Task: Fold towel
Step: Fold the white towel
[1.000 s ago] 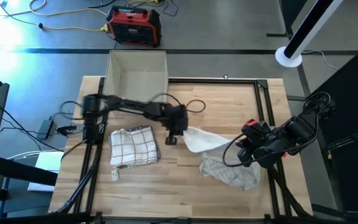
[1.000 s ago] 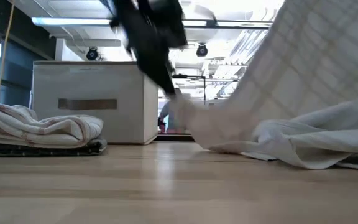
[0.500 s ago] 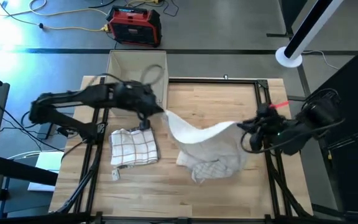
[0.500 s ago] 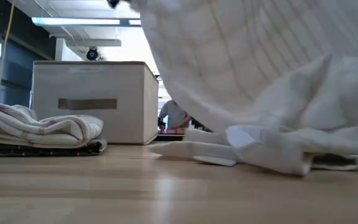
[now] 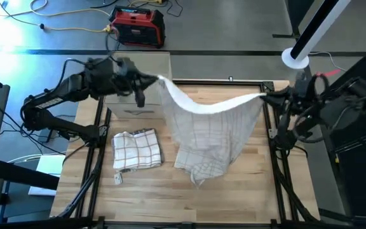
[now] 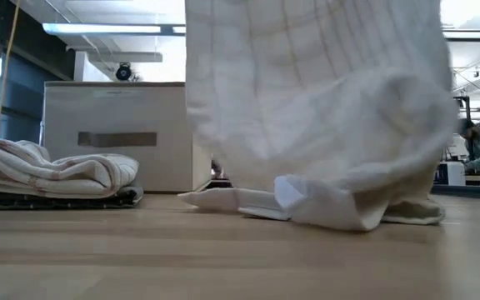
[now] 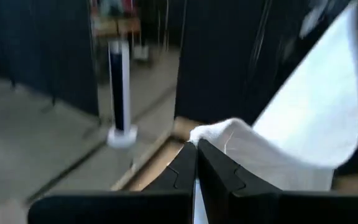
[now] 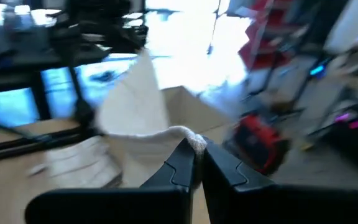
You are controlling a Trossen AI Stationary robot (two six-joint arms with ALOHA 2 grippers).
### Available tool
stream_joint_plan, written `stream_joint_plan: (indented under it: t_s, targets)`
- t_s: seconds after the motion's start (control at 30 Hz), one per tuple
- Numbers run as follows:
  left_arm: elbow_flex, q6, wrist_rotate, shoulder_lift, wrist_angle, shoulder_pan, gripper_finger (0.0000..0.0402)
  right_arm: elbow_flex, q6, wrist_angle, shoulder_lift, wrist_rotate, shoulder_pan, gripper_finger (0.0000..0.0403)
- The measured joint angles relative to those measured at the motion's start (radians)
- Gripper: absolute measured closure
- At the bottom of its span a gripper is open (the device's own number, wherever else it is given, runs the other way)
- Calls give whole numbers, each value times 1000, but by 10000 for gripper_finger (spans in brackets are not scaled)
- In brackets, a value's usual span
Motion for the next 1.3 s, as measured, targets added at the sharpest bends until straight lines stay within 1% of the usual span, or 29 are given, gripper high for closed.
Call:
stream_joint_plan:
  t_s: [0.1, 0.2, 0.23, 0.27, 0.3, 0.4, 0.47, 0.53, 0.6, 0.67, 0.73, 0.77, 0.87, 0.97, 1.07, 1.2, 1.23, 1.27, 1.3]
  targets:
    - [5, 21, 2, 1, 136, 20, 402, 43, -97, -5, -1, 129, 0, 399]
    - [5, 78, 6, 11, 213, 43, 401, 51, -195, 23, -18, 268, 0, 399]
    - [5, 80, 14, 15, 230, 50, 401, 47, -216, 39, -28, 282, 0, 399]
    - [5, 74, 30, 19, 244, 58, 401, 45, -223, 55, -41, 273, 0, 399]
    - [5, 65, 58, 21, 259, 63, 401, 45, -222, 71, -51, 245, 0, 399]
    - [5, 49, 167, 21, 278, 68, 401, 45, -177, 106, -70, 104, 0, 399]
    - [5, 37, 248, 18, 288, 56, 401, 45, -139, 128, -76, -32, 0, 399]
    - [4, 13, 328, 17, 326, 32, 401, 45, -99, 157, -75, -204, 0, 399]
    - [4, -19, 385, 15, 399, 2, 401, 45, -103, 213, -64, -373, 0, 399]
    - [4, -31, 442, 14, 501, -35, 401, 45, -140, 296, -44, -517, 3, 399]
    - [4, -30, 499, 14, 613, -78, 401, 44, -199, 395, -19, -621, 25, 399]
    - [4, -30, 520, 14, 669, -99, 401, 43, -230, 444, -8, -655, 41, 399]
    - [17, -14, 529, 13, 755, -158, 401, 43, -338, 570, 17, -681, 88, 399]
    - [67, 23, 522, 21, 718, -213, 401, 43, -423, 634, 26, -677, 147, 399]
    - [112, 48, 512, 46, 696, -270, 401, 43, -509, 683, 34, -646, 220, 399]
    - [166, 58, 510, 106, 688, -336, 401, 43, -676, 778, 37, -634, 334, 399]
    - [182, 58, 509, 123, 684, -347, 401, 43, -724, 804, 36, -620, 366, 399]
    - [200, 58, 509, 140, 680, -355, 401, 43, -775, 831, 36, -579, 400, 399]
    - [217, 58, 508, 156, 670, -361, 401, 43, -823, 855, 36, -512, 435, 399]
